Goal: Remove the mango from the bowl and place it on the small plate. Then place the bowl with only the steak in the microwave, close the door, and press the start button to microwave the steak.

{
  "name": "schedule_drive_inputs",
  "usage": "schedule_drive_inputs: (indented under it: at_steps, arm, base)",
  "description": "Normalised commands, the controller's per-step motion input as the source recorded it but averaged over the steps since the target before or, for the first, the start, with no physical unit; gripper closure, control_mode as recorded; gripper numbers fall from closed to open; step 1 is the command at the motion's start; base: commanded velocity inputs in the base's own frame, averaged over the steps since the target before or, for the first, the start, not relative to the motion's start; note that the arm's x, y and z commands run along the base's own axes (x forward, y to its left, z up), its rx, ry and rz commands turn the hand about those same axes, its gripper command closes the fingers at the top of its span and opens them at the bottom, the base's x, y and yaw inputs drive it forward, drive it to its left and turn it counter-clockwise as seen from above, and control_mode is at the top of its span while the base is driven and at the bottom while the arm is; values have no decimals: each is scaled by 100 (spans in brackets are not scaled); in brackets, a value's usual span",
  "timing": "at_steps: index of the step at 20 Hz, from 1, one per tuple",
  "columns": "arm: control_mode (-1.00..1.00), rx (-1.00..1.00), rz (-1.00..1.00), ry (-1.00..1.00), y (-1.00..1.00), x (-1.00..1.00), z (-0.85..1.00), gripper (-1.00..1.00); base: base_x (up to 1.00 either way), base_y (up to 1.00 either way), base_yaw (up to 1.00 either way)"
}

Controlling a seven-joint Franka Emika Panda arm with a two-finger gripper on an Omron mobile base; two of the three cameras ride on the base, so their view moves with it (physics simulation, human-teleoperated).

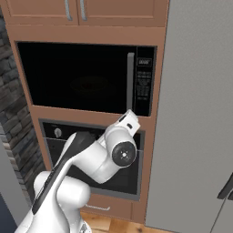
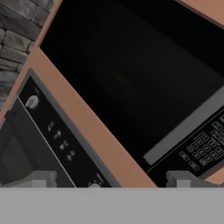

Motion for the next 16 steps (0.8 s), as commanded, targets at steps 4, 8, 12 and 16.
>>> schedule_drive_inputs:
  at_steps: [4,8,12,16]
  arm:
    - [-100,2,0,-6,-6,27,-4,-100]
    - [-100,0,0,-3,0,45,0,-100]
    - [-100,0,0,0,-9,27,5,-100]
    - [-100,0,0,0,-20,14,15,-100]
  base:
    - [0,0,0]
    - [0,0,0]
    - [0,0,0]
    - [0,0,0]
